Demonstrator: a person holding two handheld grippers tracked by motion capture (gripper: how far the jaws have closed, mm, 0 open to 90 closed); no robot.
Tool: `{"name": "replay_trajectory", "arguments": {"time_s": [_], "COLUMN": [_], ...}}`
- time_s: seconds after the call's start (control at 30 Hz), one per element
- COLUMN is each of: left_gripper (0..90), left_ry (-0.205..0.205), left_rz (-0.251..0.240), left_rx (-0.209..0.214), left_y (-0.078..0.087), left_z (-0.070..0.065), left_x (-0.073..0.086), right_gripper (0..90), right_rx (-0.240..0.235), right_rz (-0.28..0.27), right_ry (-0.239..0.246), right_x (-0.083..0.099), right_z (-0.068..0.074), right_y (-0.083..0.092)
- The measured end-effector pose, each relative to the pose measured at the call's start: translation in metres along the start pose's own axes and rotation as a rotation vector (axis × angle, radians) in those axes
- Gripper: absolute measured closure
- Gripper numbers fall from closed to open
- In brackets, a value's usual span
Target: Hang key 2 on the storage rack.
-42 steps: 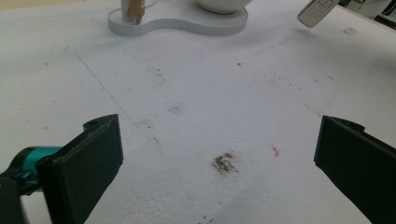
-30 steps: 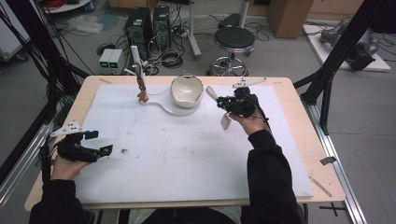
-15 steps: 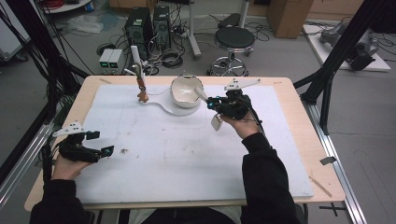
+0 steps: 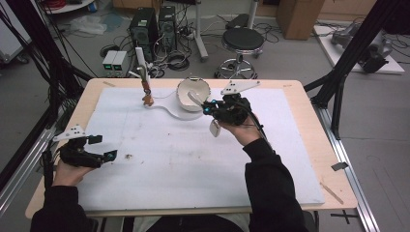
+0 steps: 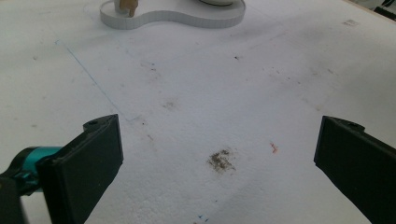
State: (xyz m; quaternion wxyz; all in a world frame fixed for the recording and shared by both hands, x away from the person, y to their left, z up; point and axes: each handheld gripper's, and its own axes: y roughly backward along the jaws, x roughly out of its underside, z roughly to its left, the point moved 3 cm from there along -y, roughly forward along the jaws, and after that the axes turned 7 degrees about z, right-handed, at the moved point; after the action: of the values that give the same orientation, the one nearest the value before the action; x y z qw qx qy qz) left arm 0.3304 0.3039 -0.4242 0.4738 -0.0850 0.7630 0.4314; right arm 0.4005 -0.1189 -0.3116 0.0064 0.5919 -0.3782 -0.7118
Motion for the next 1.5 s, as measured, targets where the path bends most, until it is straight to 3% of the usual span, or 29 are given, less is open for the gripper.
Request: {"name": "replay_trajectory", "arguments": {"time_s": [0.33, 0.73, 0.9, 1.2, 1.5], "left_gripper": [1.7, 1.7, 1.7, 1.8, 2.2], "left_ry": [0.003, -0.029, -0.042, -0.089, -0.153], "left_rz": [0.004, -0.050, -0.043, -0.066, -0.070], "left_rx": [0.002, 0.040, 0.063, 0.093, 0.135], "left_y": [-0.001, -0.001, -0.006, -0.003, -0.013], "left_z": [-0.002, -0.016, -0.021, -0.032, -0.050], "left_x": [-0.004, -0.029, -0.037, -0.063, -0.096], "right_gripper": [82.6, 82.6, 82.6, 82.6, 82.6], "right_rx": [-0.046, -0.099, -0.112, -0.126, -0.141], "right_rz": [0.004, 0.014, 0.011, 0.014, 0.013], "right_ry": [0.024, 0.054, 0.062, 0.073, 0.079], "right_x": [-0.005, -0.011, -0.013, -0.014, -0.016], "right_z": [0.018, 0.038, 0.043, 0.050, 0.055], "right_y": [-0.010, -0.029, -0.034, -0.039, -0.044]}}
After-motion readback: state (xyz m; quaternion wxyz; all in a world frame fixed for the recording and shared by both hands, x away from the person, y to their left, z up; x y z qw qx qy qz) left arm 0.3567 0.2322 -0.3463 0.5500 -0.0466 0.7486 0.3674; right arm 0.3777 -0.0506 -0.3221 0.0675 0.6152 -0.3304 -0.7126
